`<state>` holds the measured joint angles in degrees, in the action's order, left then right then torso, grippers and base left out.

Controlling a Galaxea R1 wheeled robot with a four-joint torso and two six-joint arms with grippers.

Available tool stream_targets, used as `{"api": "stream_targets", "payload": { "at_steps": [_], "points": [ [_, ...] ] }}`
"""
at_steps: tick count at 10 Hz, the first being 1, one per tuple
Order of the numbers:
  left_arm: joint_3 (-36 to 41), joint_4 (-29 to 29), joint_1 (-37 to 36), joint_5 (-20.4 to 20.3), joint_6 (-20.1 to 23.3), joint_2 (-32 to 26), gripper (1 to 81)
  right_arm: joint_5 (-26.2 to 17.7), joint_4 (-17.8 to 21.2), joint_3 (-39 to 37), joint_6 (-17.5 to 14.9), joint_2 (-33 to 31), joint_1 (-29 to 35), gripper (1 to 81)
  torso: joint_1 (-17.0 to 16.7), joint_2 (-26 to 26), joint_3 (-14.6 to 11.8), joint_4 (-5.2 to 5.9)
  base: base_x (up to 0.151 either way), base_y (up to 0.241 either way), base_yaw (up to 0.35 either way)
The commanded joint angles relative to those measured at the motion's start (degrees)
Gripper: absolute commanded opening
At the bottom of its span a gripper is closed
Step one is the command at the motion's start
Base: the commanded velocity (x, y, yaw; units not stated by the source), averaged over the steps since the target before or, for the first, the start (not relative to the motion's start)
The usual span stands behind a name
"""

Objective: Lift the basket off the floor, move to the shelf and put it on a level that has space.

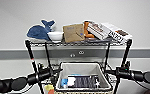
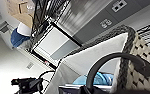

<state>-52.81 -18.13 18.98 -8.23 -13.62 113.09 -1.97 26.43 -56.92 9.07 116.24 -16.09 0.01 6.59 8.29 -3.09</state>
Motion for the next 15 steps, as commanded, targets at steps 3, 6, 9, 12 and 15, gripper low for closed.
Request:
{"api": "stream_targets", "payload": {
  "at_steps": [3,6,9,12,15],
  "points": [
    [-9.76,-0.94,-13.39,6.99,0.61,5.83,1.0,-3.65,0.55,-9.15,-0.02,4.2,13.48,1.0,0.0,0.0,0.02,0.0,0.0,0.0,0.0],
    [-17.84,-0.94,-15.68,11.91,0.61,10.31,1.0,-6.72,0.29,-15.74,-0.02,7.97,16.13,1.0,0.02,0.0,0.02,0.0,0.0,0.0,0.0],
    [-24.53,-0.86,-18.4,15.61,0.08,15.14,1.0,-9.45,0.11,-23.75,-0.02,14.57,17.88,1.0,0.05,-0.02,0.05,0.0,0.0,0.0,0.0],
    [-31.03,-0.86,-20.51,19.39,-0.18,19.36,1.0,-10.76,-0.41,-30.16,-0.02,18.87,18.06,1.0,0.09,-0.05,0.07,0.0,0.0,0.0,0.0],
    [-36.75,-0.86,-22.8,22.11,-0.18,23.5,1.0,-12.09,-0.5,-36.67,-0.02,22.31,18.5,1.0,0.11,-0.07,0.09,0.0,0.0,0.0,0.0]
  ]
}}
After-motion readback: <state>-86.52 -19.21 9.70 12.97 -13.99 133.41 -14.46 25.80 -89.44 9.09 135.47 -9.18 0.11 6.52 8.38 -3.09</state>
